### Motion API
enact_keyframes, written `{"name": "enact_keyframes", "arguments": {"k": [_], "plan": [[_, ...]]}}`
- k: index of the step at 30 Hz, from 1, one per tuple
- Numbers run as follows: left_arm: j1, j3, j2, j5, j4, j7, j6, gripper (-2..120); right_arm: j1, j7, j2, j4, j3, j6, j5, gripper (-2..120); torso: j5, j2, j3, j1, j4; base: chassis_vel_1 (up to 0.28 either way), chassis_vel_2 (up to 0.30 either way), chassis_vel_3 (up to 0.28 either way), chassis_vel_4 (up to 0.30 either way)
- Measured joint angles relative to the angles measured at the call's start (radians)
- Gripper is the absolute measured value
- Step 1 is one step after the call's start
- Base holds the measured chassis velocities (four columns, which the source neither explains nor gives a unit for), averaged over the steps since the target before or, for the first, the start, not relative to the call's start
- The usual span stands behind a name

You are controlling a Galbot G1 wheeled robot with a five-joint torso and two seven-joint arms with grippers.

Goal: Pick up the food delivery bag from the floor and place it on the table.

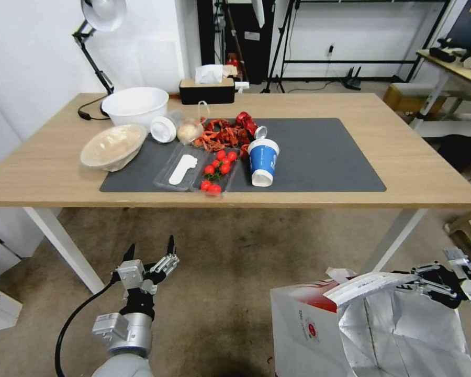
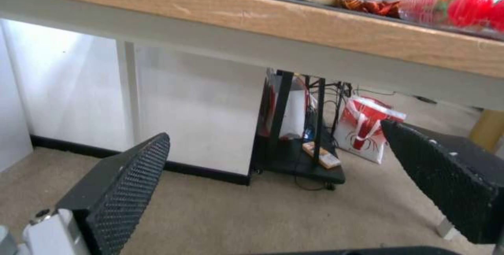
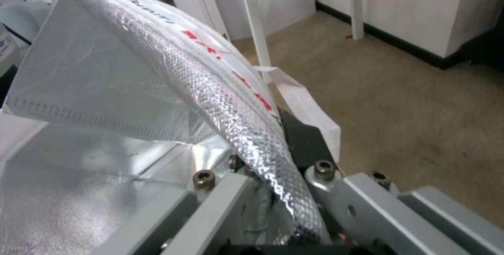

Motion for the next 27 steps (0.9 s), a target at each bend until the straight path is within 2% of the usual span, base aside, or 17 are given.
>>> {"name": "enact_keyframes", "arguments": {"k": [11, 17, 27], "plan": [[0.001, 0.000, -0.001, 0.003, -0.001, 0.000, -0.001, 100, -0.005, 0.000, -0.002, 0.000, 0.001, 0.004, -0.001, 0, 0.0002, 0.042, 0.024, 0.018, 0.0000, 0.000, 0.000, 0.000, 0.000], [-0.001, 0.000, 0.002, -0.001, -0.001, -0.001, -0.001, 100, 0.000, 0.004, 0.002, 0.002, -0.002, 0.004, -0.002, 0, 0.0000, 0.089, 0.051, 0.038, 0.0000, 0.000, 0.000, 0.000, 0.000], [0.000, -0.001, 0.003, -0.001, 0.002, -0.001, -0.001, 100, 0.000, 0.007, 0.003, 0.001, -0.003, 0.005, -0.002, 0, 0.0001, 0.125, 0.071, 0.054, 0.0000, 0.000, 0.000, 0.000, 0.000]]}}
